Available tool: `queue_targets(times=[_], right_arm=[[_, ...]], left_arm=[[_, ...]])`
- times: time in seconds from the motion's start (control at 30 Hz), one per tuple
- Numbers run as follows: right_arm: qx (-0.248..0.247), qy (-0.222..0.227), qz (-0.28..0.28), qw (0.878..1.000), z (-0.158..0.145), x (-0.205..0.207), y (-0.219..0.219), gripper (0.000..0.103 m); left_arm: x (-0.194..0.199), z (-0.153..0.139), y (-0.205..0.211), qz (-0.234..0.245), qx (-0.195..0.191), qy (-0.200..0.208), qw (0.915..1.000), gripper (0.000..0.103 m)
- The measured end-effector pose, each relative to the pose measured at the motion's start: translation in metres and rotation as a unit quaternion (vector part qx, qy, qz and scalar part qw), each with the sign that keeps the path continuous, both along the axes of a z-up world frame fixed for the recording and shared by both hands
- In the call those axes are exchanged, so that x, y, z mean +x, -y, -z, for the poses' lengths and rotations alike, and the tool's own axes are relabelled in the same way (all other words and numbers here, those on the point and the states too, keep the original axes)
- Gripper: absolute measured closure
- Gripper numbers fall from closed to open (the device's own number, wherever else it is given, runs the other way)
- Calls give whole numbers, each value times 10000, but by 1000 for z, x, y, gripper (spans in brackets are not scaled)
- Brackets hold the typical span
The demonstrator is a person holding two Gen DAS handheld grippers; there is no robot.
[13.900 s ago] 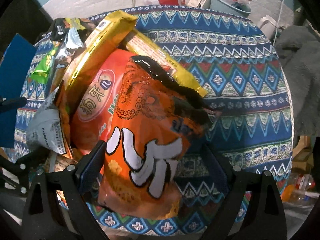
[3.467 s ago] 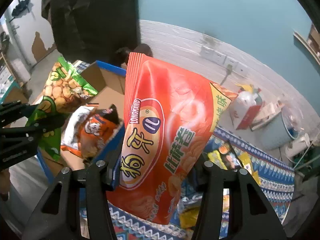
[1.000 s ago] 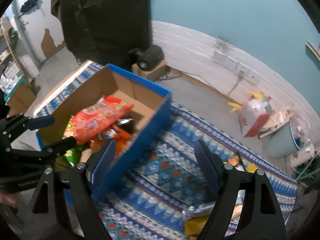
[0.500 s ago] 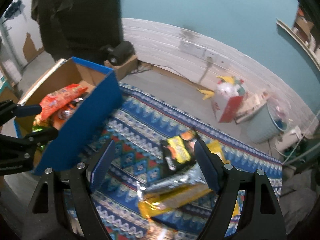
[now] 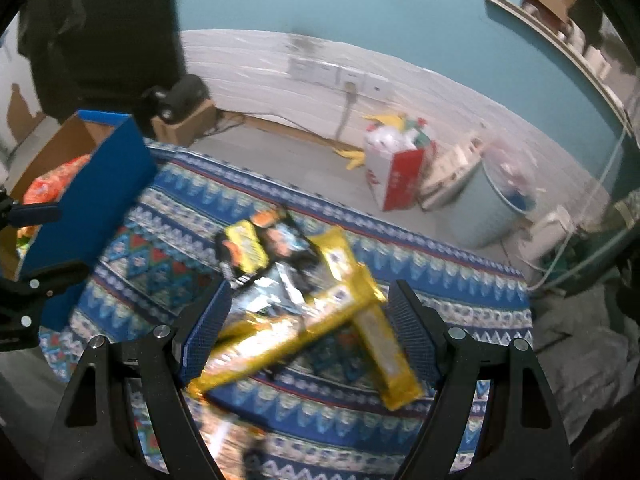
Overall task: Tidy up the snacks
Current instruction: 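Move both tools back toward the remaining snack bags, then grasp the silver foil bag with the left tool while the right tool grasps a gold wafer bar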
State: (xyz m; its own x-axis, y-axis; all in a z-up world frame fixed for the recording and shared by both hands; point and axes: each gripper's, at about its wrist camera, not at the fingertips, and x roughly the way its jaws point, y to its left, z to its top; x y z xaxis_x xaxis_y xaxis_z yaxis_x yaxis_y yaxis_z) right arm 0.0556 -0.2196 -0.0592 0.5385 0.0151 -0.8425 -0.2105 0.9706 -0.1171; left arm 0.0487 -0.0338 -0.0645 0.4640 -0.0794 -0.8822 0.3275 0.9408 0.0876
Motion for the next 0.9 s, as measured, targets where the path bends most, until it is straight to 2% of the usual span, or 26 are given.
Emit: queue_targets(times=[0.37, 0.73, 0.9], right_arm=[[-422, -296, 228, 9984, 35, 1, 41, 23], [-651, -954, 283, 9929, 101, 15, 67, 23], [-764, -916, 270, 9925, 118, 20, 70, 23]], left_arm=[[20, 44, 49, 596, 178, -347, 9975, 34], [35, 76, 75, 931, 142, -641, 9935, 34], [40, 93, 81, 1052, 146, -823, 9909, 33]])
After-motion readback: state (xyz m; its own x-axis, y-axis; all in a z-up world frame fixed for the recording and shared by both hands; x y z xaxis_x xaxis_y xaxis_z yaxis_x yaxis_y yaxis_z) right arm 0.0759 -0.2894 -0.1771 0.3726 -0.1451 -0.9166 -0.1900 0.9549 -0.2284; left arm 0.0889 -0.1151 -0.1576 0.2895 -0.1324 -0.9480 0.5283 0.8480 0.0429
